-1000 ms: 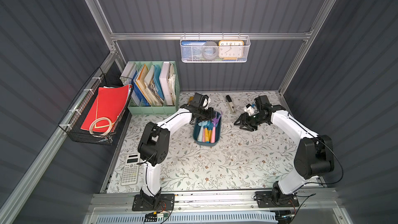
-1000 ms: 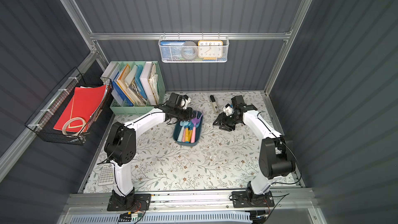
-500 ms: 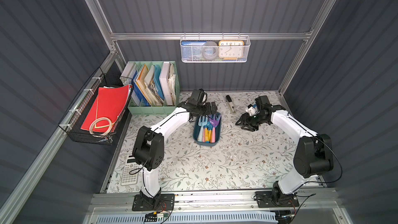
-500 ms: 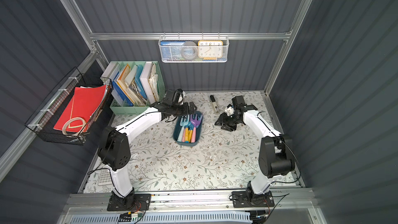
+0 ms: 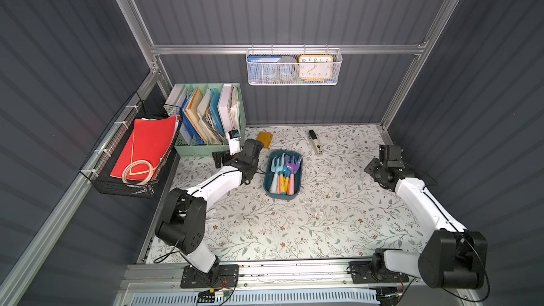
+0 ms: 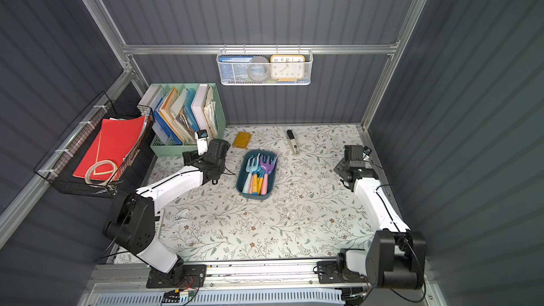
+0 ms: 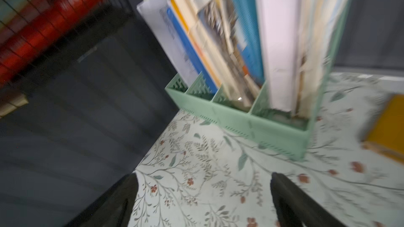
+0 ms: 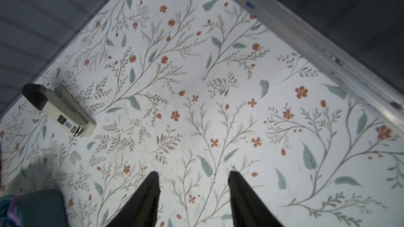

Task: Put the rake into the storage box
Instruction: Reset both arms

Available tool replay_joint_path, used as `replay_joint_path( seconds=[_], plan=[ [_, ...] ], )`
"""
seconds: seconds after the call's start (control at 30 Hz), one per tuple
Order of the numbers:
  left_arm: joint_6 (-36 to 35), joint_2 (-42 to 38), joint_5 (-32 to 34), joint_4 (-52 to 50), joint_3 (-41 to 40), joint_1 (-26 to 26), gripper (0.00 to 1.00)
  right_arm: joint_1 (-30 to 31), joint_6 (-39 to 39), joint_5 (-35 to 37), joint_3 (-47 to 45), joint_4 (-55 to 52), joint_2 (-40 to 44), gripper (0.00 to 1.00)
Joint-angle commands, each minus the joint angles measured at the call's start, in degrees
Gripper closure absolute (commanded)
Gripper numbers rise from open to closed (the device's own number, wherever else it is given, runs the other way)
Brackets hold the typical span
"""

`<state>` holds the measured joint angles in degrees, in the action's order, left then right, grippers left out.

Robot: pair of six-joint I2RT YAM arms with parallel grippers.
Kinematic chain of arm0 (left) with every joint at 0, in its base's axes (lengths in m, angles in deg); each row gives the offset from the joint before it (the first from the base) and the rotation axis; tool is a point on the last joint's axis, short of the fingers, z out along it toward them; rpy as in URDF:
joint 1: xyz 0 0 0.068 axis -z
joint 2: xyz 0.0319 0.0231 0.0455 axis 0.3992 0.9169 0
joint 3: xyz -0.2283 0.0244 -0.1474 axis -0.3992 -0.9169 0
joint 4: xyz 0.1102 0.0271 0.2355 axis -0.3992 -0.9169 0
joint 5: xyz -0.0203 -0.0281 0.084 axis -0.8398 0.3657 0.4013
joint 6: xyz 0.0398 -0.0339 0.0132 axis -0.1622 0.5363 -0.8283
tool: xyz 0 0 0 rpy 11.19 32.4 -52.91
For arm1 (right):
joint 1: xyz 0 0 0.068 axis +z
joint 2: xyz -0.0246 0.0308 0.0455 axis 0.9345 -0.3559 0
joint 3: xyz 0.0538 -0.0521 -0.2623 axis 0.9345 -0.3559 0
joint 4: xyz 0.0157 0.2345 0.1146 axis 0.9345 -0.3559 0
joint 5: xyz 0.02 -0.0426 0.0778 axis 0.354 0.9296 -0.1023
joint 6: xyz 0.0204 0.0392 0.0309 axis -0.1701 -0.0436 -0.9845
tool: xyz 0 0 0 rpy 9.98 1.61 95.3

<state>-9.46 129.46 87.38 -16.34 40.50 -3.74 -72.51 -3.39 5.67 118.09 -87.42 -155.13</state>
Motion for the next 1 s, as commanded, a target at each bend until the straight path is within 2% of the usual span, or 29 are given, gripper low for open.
replay_joint_path(
  seconds=[0.0, 0.13, 0.2, 0.27, 0.33, 0.37, 0.47, 0.53, 0.6, 0.7, 0.83, 0.97],
  plan=[
    [5.37, -1.76, -3.55, 9.39, -4.9, -6.09, 0.0, 0.55, 11.02, 4.54, -9.04, 22.03, -0.53, 0.01],
    [-7.05, -1.05, -14.74, 33.75, -15.04, -8.77, 0.0, 0.56, 12.25, 2.45, -14.94, 34.55, -2.79, 0.01],
    [-11.92, 1.12, -17.41, 39.49, -15.86, -9.71, 0.0, 0.8, 16.59, 1.12, -15.75, 39.71, -4.26, 0.01],
    [-14.97, 2.25, -20.51, 42.85, -15.97, -10.73, 0.0, 1.04, 20.66, 1.51, -16.57, 42.54, -5.35, 0.01],
    [-16.73, 3.1, -24.93, 44.13, -15.48, -12.38, 0.0, 0.97, 19.49, 4.28, -17.47, 45.53, -8.64, 0.01],
    [-16.22, 3.31, -26.5, 44.41, -15.14, -13.37, 0.0, 0.9, 19.8, 1.8, -18.47, 46.57, -9.37, 0.01],
    [-11.74, 3.17, -33.99, 42.94, -14.28, -17.16, 0.0, 0.91, 23.05, -4.61, -22.58, 59.16, -13.22, 0.01],
    [-10.84, 2.72, -34.79, 42.5, -14.52, -17.55, 0.0, 0.98, 26.13, -12.52, -23.84, 61.98, -15.2, 0.01],
    [-11.15, 1.27, -37.03, 42.63, -15.91, -17.59, 0.0, 0.98, 26.31, -13.82, -26.12, 72.85, -19.02, 0.01],
    [-10.22, -2.81, -34.5, 40.85, -18.13, -17.59, 0.0, 0.78, 25.95, -13.88, -24.86, 66.87, -17.01, 0.01],
    [-11.86, -8.61, -30.61, 41.44, -23.75, -17.73, 0.0, 0.81, 26.22, -13.91, -24.65, 65.86, -16.8, 0.01],
    [-9.61, -8.88, -31.7, 43.26, -28.18, -19.41, 0.0, 0.81, 26.31, -14.0, -24.39, 64.74, -16.48, 0.01]
  ],
)
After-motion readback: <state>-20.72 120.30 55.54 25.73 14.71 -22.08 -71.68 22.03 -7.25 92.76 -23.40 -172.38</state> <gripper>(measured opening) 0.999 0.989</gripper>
